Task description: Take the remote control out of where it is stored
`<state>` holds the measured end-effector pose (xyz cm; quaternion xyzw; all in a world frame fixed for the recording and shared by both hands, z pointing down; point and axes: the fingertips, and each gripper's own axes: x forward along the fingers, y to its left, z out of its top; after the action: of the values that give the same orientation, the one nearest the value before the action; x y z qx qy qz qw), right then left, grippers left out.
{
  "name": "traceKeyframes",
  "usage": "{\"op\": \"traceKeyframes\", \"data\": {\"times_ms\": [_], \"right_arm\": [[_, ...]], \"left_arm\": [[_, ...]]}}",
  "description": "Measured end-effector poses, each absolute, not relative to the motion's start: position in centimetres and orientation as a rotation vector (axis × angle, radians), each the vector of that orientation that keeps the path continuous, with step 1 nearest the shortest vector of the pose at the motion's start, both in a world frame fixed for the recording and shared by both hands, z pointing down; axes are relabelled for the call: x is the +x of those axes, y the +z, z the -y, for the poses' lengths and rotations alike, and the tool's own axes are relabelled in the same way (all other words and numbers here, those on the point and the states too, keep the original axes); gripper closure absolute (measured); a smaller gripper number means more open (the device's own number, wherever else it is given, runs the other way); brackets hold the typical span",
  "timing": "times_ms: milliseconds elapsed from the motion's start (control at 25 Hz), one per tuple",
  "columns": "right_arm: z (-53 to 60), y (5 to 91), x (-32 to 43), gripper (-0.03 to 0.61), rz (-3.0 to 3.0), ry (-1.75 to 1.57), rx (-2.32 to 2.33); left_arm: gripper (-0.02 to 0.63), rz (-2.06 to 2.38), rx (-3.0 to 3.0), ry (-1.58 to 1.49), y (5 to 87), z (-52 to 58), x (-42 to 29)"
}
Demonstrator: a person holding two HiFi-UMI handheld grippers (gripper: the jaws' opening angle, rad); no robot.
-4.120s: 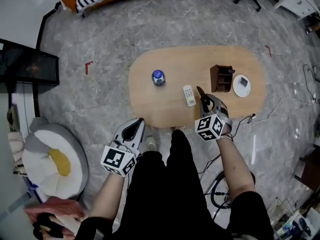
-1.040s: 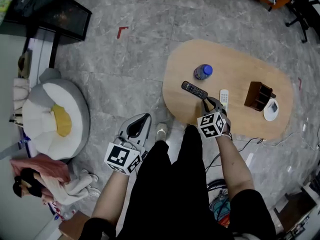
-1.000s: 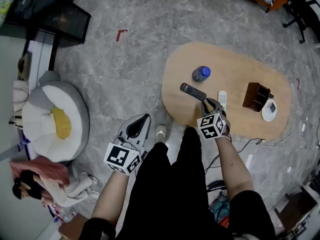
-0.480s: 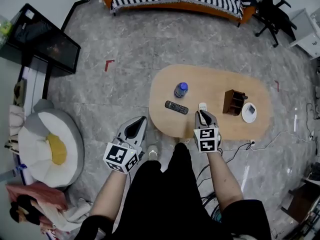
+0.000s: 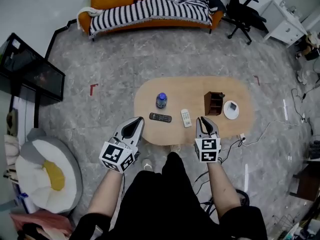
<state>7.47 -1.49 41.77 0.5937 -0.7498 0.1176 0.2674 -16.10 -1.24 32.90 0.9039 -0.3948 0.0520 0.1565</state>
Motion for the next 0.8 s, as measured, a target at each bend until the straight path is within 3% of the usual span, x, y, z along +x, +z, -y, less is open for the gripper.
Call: {"op": "traceKeyframes", "data": {"times_ms": [800], "right_arm": [[3.0,45.0,17.4,0.531,1.850,0.250,1.517]], "left_arm": [[0.606,1.008,2.596,0.199,35.4,4.6,-8.0]]}}
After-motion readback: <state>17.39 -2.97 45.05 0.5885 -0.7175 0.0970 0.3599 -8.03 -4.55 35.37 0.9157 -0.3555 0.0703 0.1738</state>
